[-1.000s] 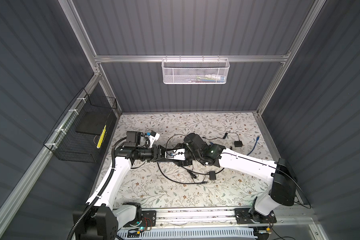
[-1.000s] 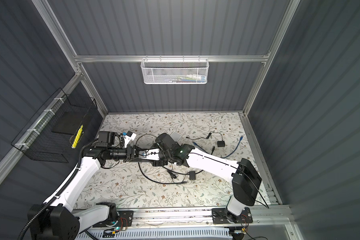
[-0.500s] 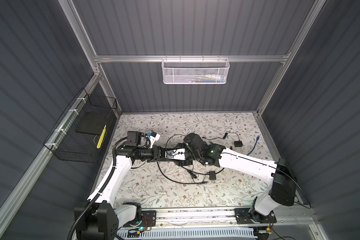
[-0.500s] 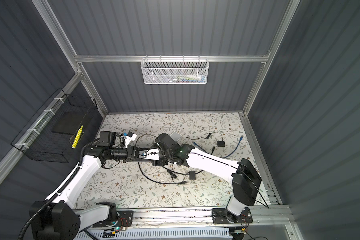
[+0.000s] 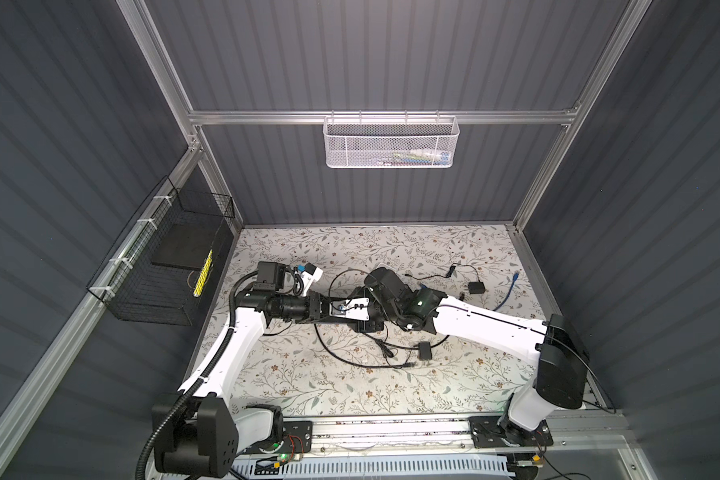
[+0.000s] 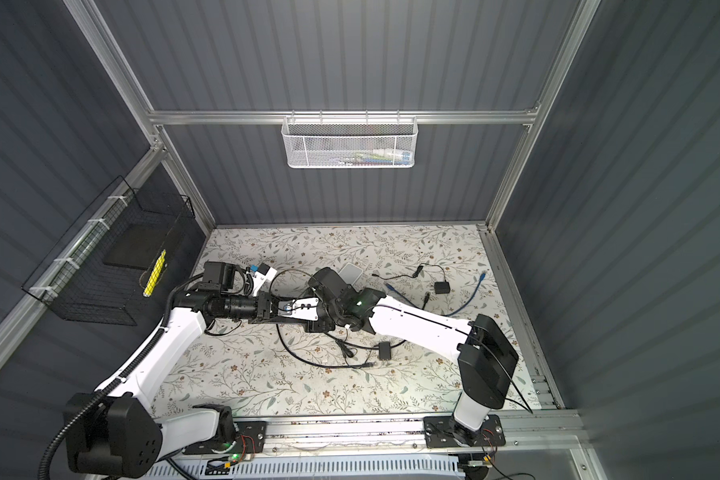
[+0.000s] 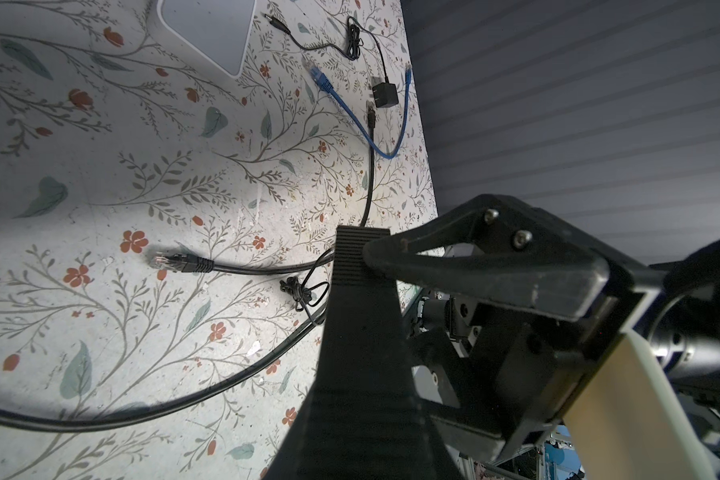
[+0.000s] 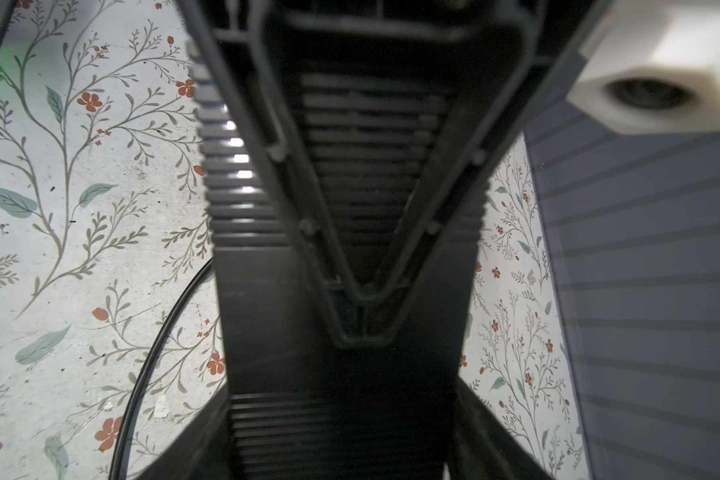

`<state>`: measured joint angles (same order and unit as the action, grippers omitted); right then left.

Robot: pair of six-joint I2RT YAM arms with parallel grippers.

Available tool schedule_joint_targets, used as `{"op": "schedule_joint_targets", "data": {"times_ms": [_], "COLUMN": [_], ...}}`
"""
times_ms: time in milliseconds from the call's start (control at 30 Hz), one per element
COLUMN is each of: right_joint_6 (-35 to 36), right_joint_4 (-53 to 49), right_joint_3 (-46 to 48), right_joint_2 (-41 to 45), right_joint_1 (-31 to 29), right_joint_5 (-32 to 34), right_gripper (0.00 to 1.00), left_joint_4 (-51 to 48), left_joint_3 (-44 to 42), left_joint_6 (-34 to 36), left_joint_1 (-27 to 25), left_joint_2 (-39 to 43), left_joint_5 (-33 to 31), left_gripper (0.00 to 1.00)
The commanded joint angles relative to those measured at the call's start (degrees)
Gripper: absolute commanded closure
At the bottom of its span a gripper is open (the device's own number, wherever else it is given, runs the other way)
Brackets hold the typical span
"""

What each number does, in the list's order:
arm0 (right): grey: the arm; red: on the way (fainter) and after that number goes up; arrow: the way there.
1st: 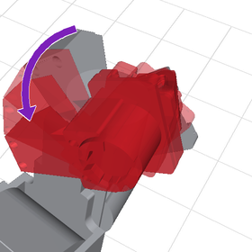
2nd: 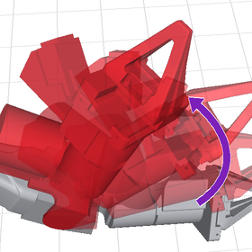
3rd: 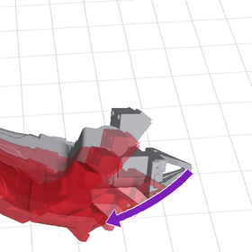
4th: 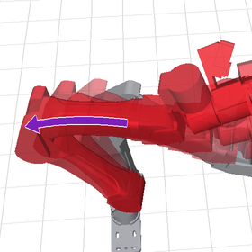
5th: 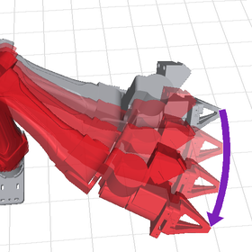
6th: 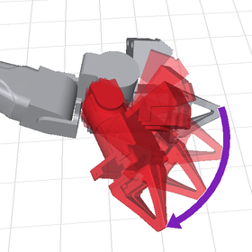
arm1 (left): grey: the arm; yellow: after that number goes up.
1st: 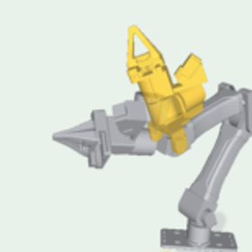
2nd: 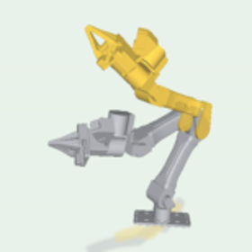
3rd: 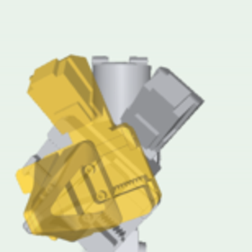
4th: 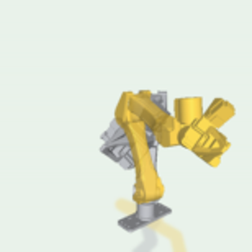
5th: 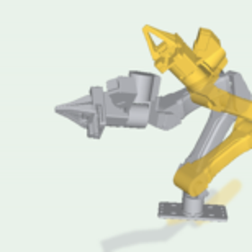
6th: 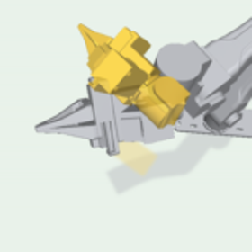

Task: Insert the plug into the switch port
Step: 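Open the right gripper and draw it back while the left gripper holds the switch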

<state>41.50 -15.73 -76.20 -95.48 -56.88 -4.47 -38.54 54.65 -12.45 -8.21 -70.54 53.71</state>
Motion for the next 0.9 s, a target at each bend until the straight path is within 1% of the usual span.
{"op": "schedule_joint_targets", "data": {"times_ms": [0,100,200,333,433,533,633,767,833,867], "right_joint_6": [-4.4,-6.9,-11.9,-17.2,-19.6,-24.1,-32.0,-42.9,-45.7,-46.5], "right_joint_4": [6.3,7.2,9.6,12.5,11.3,9.1,8.1,9.8,10.3,10.1], "right_joint_3": [-1.2,2.4,8.0,14.9,17.8,20.9,24.7,29.2,30.0,29.9], "right_joint_2": [2.3,5.2,10.2,17.8,21.4,24.9,28.8,32.8,32.1,31.8], "right_joint_1": [-0.4,-0.2,0.4,2.0,2.8,3.1,3.1,2.8,1.9,1.2], "right_joint_5": [4.1,5.6,7.7,7.4,7.9,9.2,9.5,4.9,4.8,6.1], "right_gripper": [0.36,0.29,0.22,0.18,0.17,0.17,0.19,0.22,0.24,0.24], "left_joint_4": [-2.3,-1.6,0.0,4.5,6.9,9.7,14.7,18.0,19.7,19.9], "left_joint_3": [0.5,2.1,3.1,2.7,2.7,3.3,4.5,8.0,9.7,10.9], "left_joint_6": [-5.0,-6.4,-8.5,-11.8,-13.8,-16.3,-20.5,-24.2,-25.8,-26.6], "left_joint_1": [-0.3,-0.3,-0.3,-0.2,-0.2,-0.2,-0.1,0.2,0.6,0.9], "left_joint_2": [-1.0,-1.7,-2.7,-3.5,-3.6,-3.3,-3.8,-6.4,-8.2,-9.2], "left_joint_5": [-3.4,-5.4,-8.0,-8.8,-9.6,-11.4,-11.8,-14.8,-15.8,-16.2], "left_gripper": [1.00,1.00,1.00,1.00,1.00,1.00,1.00,1.00,1.00,1.00]}}
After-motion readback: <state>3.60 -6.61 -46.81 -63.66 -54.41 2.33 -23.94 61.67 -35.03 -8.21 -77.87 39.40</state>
